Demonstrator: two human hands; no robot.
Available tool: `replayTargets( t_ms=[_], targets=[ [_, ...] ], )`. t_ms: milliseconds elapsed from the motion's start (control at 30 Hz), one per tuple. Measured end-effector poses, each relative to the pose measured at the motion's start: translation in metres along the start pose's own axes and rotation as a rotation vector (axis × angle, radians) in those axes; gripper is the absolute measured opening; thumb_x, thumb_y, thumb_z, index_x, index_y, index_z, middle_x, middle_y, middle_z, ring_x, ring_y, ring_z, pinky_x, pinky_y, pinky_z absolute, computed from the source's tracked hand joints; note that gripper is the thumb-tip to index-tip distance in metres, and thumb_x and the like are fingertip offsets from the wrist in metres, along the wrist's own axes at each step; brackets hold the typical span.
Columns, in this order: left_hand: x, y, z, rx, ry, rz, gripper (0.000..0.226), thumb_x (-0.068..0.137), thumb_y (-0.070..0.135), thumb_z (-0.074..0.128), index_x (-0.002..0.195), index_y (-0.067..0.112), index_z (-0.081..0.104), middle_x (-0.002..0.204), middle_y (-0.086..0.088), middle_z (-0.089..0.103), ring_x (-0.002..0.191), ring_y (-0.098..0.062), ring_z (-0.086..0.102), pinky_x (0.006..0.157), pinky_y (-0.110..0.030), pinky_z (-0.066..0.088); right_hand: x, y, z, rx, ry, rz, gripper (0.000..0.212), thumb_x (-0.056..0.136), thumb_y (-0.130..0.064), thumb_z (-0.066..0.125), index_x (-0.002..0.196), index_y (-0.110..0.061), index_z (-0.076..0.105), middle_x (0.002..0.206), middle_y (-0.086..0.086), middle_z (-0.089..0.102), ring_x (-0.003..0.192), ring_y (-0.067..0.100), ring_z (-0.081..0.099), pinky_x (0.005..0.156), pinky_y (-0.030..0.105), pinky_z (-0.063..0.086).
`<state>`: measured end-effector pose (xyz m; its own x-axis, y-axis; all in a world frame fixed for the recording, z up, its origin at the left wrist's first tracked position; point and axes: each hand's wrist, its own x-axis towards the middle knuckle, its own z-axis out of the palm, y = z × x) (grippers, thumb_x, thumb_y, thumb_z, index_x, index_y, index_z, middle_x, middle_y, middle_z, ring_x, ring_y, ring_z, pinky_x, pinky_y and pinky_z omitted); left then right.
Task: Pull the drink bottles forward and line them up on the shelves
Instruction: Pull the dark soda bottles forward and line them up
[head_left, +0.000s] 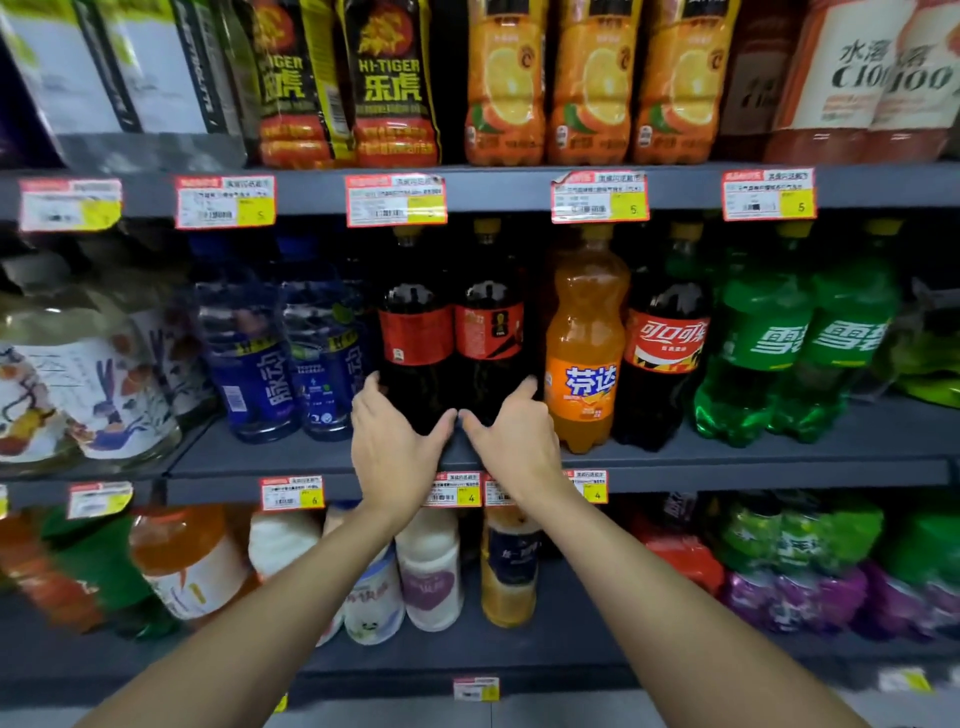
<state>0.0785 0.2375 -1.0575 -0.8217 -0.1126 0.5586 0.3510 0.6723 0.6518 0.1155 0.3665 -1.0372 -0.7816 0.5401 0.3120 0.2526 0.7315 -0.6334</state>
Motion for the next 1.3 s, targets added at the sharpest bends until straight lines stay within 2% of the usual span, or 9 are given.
replayTargets(
  t_ms=[167,367,533,700,767,867,1067,1167,1300],
  targets=[
    [0.005,0.001,-0.005,0.098,-0.071,-0.005,0.092,0.081,0.062,0.07,0.144,0.003,0.039,0.132,-0.015,0.055,0.125,-0.03,0.049,0.099,-0.043,0.047,0.006,-0.012,0.006,-0.037,-0.012,0.048,0.08,0.089,-0.055,0.067,0.139,-0.001,0.034,0.11,0.015,0.069,0.103,0.034,0.068,0.078,0.039,0.054],
    [0.01,-0.004,-0.011,0.044,-0.134,0.018,0.075,0.084,0.06,0.069,0.136,0.01,0.048,0.126,-0.008,0.06,0.121,-0.025,0.053,0.097,-0.042,0.048,0.002,-0.013,0.007,-0.061,-0.001,0.025,0.065,0.091,-0.055,0.066,0.124,-0.006,0.039,0.105,0.013,0.069,0.099,0.032,0.07,0.073,0.037,0.053],
    [0.013,-0.009,-0.02,0.009,-0.175,0.041,0.081,0.082,0.058,0.073,0.141,0.008,0.046,0.132,-0.009,0.059,0.125,-0.026,0.053,0.1,-0.042,0.047,-0.009,-0.009,0.0,-0.135,0.008,-0.022,0.069,0.09,-0.063,0.062,0.121,-0.005,0.04,0.102,0.012,0.069,0.095,0.029,0.07,0.069,0.033,0.053],
    [0.018,-0.011,-0.025,-0.041,-0.241,-0.012,0.083,0.077,0.048,0.08,0.141,0.007,0.043,0.132,-0.011,0.057,0.125,-0.029,0.053,0.1,-0.041,0.046,-0.024,-0.011,-0.004,-0.376,0.057,-0.175,0.076,0.099,-0.064,0.043,0.13,0.005,0.043,0.103,0.014,0.07,0.095,0.029,0.07,0.066,0.032,0.05],
    [0.021,-0.014,-0.028,-0.038,-0.26,-0.023,0.082,0.077,0.046,0.079,0.141,0.007,0.043,0.133,-0.01,0.057,0.125,-0.028,0.053,0.1,-0.039,0.045,-0.031,-0.009,-0.005,-0.38,0.07,-0.225,0.064,0.102,-0.054,0.043,0.128,0.005,0.046,0.099,0.013,0.07,0.09,0.029,0.071,0.061,0.031,0.047],
    [0.02,-0.02,-0.033,-0.017,-0.246,-0.03,0.08,0.078,0.051,0.075,0.14,0.01,0.044,0.134,-0.007,0.058,0.124,-0.025,0.055,0.097,-0.038,0.046,-0.035,0.001,-0.011,-0.296,0.114,-0.273,0.042,0.101,-0.048,0.049,0.108,-0.007,0.05,0.087,0.01,0.069,0.081,0.03,0.07,0.055,0.03,0.037],
    [0.017,-0.017,-0.033,0.021,-0.304,0.026,0.063,0.08,0.053,0.065,0.129,0.021,0.042,0.121,-0.002,0.063,0.109,-0.028,0.062,0.083,-0.042,0.052,-0.022,0.006,-0.011,-0.243,0.034,-0.136,0.083,0.091,-0.068,0.048,0.145,-0.006,0.034,0.105,0.01,0.069,0.097,0.032,0.068,0.069,0.037,0.044],
    [0.017,-0.016,-0.035,0.002,-0.295,0.019,0.059,0.08,0.048,0.068,0.127,0.022,0.045,0.119,-0.001,0.063,0.108,-0.027,0.062,0.081,-0.039,0.051,-0.016,0.005,-0.009,-0.226,0.004,-0.143,0.077,0.089,-0.072,0.047,0.132,-0.009,0.044,0.102,0.007,0.07,0.097,0.031,0.069,0.07,0.036,0.044],
    [0.008,-0.012,-0.035,0.043,-0.243,0.02,0.075,0.084,0.047,0.07,0.144,0.013,0.039,0.132,-0.007,0.057,0.122,-0.027,0.055,0.095,-0.043,0.05,-0.018,0.0,-0.01,-0.305,0.072,-0.155,0.069,0.088,-0.078,0.046,0.108,-0.012,0.042,0.088,0.004,0.068,0.084,0.025,0.07,0.059,0.032,0.039]
  ],
)
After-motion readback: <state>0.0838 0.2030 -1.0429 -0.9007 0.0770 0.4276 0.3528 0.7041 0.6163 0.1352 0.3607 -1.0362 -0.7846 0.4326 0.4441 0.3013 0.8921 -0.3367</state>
